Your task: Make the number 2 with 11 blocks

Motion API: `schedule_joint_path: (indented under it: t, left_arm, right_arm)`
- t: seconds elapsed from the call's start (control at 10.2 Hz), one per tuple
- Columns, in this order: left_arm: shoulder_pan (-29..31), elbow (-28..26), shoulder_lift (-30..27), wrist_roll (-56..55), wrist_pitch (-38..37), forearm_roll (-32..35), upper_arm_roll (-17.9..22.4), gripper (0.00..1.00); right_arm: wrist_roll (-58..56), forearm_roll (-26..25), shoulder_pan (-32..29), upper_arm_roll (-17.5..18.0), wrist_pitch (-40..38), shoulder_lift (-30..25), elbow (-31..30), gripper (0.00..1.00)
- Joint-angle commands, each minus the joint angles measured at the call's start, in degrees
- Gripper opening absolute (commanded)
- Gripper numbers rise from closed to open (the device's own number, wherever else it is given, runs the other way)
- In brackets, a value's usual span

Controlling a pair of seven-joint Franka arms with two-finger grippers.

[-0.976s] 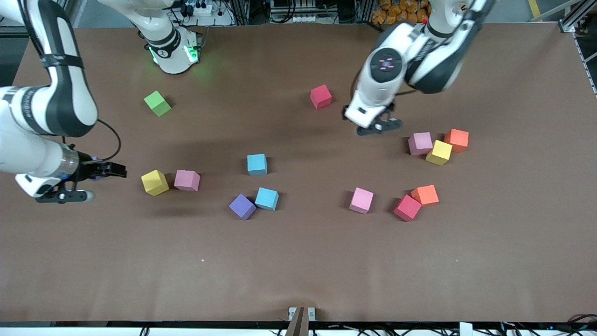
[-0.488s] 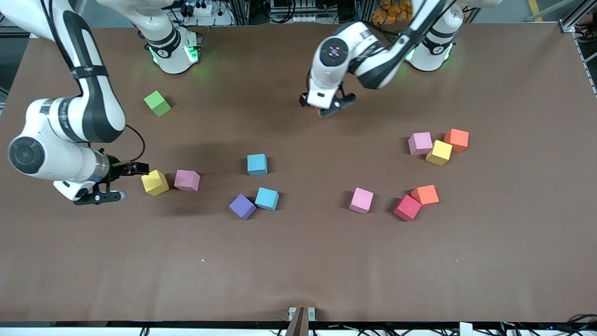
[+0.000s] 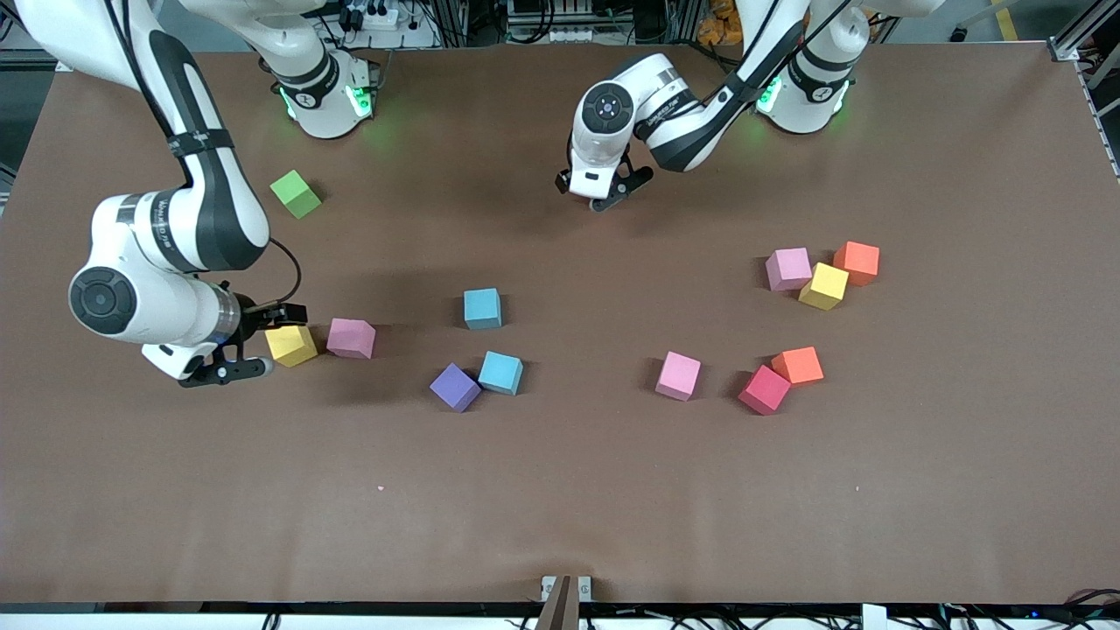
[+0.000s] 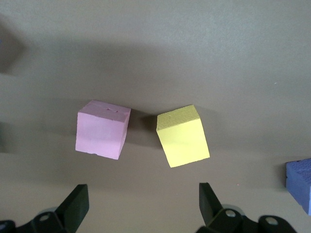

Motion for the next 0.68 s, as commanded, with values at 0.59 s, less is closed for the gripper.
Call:
schedule_joint_path:
  t: [0.59]
  left_arm:
    - [-0.3,-2.7,2.0,-2.0,3.8,5.3,0.3,1.00]
  right_arm:
    - [0.1,2.3,2.8,-0.2,5.1,6.8,0.1,1.00]
